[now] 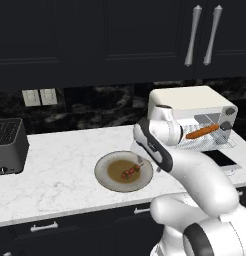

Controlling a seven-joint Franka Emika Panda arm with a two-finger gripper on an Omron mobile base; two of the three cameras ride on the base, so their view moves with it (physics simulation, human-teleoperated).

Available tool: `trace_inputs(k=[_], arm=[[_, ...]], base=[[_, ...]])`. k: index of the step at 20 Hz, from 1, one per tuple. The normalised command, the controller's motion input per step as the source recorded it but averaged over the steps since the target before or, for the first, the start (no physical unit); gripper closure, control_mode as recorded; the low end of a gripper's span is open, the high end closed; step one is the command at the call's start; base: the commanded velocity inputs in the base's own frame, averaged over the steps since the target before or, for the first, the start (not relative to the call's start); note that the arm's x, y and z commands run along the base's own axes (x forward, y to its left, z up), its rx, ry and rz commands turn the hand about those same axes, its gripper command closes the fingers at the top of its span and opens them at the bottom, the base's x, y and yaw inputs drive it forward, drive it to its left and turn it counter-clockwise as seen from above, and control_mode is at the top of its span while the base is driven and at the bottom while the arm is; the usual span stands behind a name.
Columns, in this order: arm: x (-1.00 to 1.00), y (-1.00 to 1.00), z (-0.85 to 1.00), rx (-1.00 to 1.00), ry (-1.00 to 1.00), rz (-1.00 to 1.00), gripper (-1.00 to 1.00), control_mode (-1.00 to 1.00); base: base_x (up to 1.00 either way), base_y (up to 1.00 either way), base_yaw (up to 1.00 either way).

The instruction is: Pick up the kebab skewer and baguette bread, and place them inside the toaster oven. Close the toaster oven door and start by setting the timer.

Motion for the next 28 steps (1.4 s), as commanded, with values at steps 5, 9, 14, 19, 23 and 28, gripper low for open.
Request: trace_inputs(k=[5,9,14,19,23,28], arm=[[0.45,0.19,-0.39,0.00,-0.01,-0.01,-1.00,-1.00],[0.14,0.09,-0.30,0.00,0.00,0.00,-1.00,-1.00],[0.37,0.18,-0.26,-0.01,0.00,0.00,-1.00,-1.00],[0.28,0.19,-0.32,-0.03,0.00,0.00,-1.00,-1.00],[0.36,0.14,-0.38,-0.05,0.00,0.00,-1.00,-1.00],[0.31,0.07,-0.28,-0.03,0.00,0.00,-1.00,-1.00]], base=[[0.00,0.00,0.00],[0.00,0.00,0.00],[0.00,0.00,0.00],[0.00,0.00,0.00],[0.00,0.00,0.00],[0.00,0.00,0.00]])
